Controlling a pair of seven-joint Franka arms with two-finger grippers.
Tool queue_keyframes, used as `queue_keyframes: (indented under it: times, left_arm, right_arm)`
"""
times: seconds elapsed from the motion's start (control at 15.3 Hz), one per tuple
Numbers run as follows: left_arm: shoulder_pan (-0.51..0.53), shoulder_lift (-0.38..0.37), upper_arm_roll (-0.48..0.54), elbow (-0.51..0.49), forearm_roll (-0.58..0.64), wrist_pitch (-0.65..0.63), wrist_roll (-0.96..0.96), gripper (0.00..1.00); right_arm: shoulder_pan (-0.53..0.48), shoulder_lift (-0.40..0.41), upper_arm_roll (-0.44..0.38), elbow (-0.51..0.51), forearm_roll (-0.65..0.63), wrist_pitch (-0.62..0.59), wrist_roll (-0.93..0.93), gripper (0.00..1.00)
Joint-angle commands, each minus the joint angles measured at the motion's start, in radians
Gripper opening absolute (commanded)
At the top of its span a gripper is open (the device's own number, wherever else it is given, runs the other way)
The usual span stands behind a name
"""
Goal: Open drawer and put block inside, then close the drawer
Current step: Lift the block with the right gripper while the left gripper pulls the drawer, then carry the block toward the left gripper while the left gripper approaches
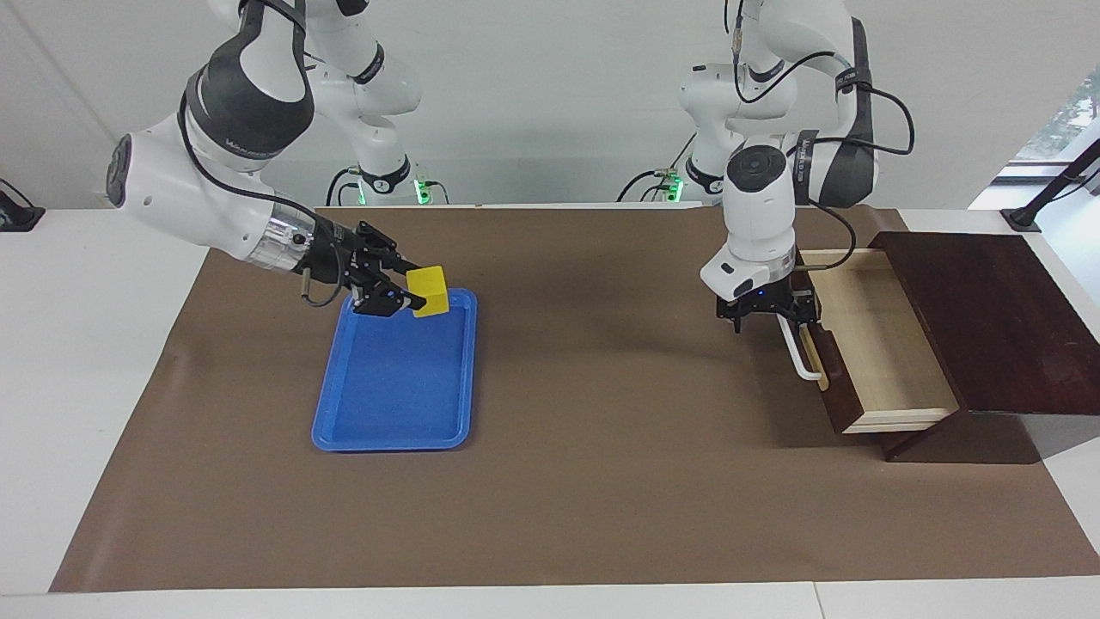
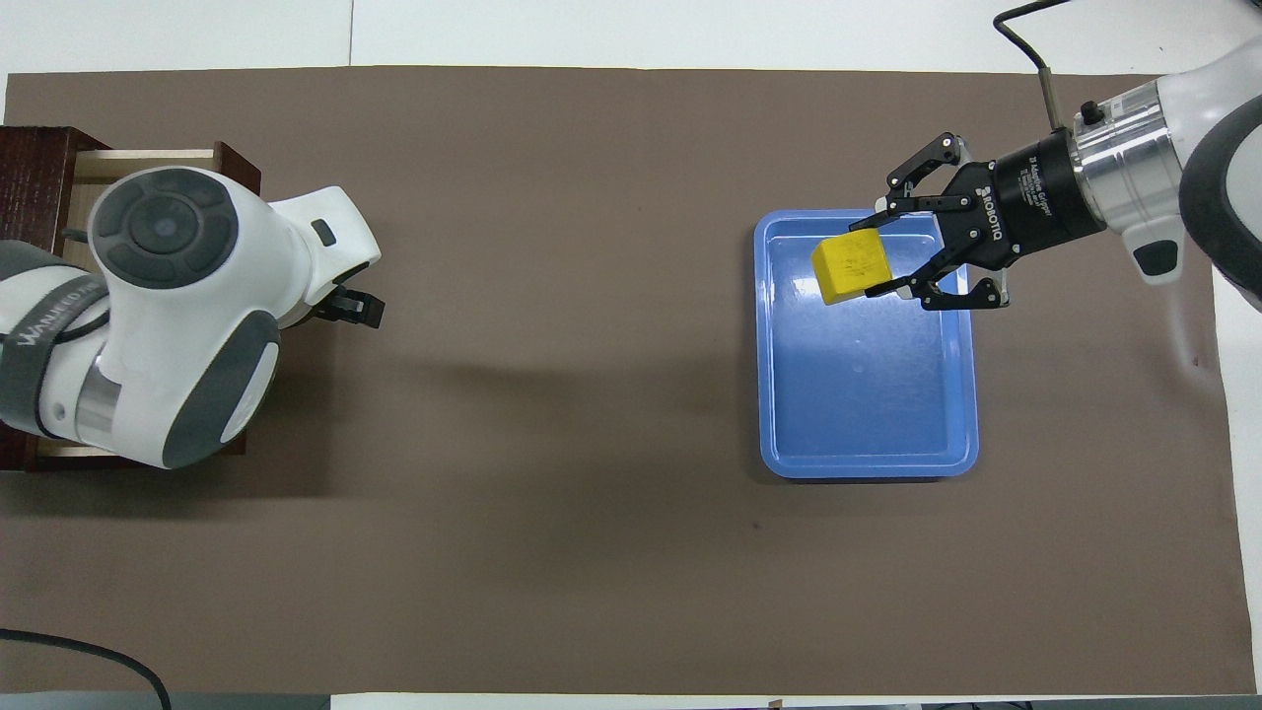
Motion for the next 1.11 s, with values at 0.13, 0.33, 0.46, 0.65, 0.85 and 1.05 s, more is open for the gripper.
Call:
queue_keyframes:
  times: [0.13,0.33,0.46,0.65,0.85,1.05]
  left_arm:
    - [-0.028,-0.003,0.004,0.172,-0.194,-0.139,-0.331,1.00]
    - [-0.112,0.001,0.002,0.246,-0.210,-0.251,-0.752,1.00]
    - [-0.156,0.007,0.001,0.268,-0.230,-0.264,-0.984,1.00]
    - [-0.183,0.040,0.002,0.317,-0.294,-0.261,-1.328,1.00]
    - [-0.198,0.067,0.002,0.355,-0.304,-0.224,-1.693,1.00]
    - [-0.261,0.144,0.007,0.422,-0.287,-0.247,-1.892,1.00]
  right_arm:
    - [0.091,-0.001,0.006,-0.008,-0.003,0.097,0.078,0.00]
    - [0.165,0.003,0.009,-0.045,0.020,0.200,0.115,0.00]
    - [0.203,0.000,0.009,-0.086,0.053,0.264,0.115,0.00]
    - [0.270,0.016,0.009,-0.108,0.098,0.365,0.142,0.00]
    - [0.341,0.057,0.009,-0.099,0.110,0.480,0.218,0.00]
    - [0.398,0.091,0.009,-0.083,0.141,0.573,0.256,0.00]
